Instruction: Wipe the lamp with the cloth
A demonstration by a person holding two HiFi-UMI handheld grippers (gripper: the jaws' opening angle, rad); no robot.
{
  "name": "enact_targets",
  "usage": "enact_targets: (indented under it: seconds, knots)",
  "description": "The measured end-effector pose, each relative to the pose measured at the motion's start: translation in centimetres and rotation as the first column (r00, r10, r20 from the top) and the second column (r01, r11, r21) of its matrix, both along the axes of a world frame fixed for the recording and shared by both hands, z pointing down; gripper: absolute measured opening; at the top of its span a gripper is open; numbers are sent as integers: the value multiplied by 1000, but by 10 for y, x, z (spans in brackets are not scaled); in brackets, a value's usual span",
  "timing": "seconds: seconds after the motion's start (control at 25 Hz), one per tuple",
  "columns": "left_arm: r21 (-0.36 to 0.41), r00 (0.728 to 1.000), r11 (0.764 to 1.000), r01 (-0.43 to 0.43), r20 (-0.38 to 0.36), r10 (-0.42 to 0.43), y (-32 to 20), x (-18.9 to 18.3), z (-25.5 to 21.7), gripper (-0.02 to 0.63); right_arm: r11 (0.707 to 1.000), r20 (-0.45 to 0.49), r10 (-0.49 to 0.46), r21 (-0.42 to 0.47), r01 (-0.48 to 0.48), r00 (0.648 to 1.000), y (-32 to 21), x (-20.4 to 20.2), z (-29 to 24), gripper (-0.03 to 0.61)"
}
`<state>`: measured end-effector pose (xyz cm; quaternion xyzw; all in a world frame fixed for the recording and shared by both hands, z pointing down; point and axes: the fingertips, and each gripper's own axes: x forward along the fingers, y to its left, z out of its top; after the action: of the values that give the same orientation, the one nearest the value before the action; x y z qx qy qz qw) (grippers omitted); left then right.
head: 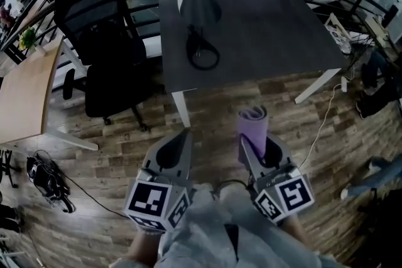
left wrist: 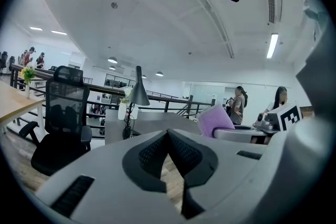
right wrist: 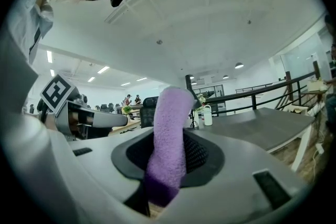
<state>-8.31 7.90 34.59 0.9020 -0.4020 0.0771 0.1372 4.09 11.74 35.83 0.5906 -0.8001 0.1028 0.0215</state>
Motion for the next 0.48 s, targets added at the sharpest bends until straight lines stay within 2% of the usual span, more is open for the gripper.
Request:
enact_targets:
  seconds: [0.28,0.48]
  knots:
    - [-11,1000,1000,0,5,0,-13,4,1,11,1000,12,4,-24,-3,1000,-12,6,5,123]
    - [13,999,1000,29,18,-29,-27,8,1,12,1000,18,-21,1,21,1000,-36,16,7,123]
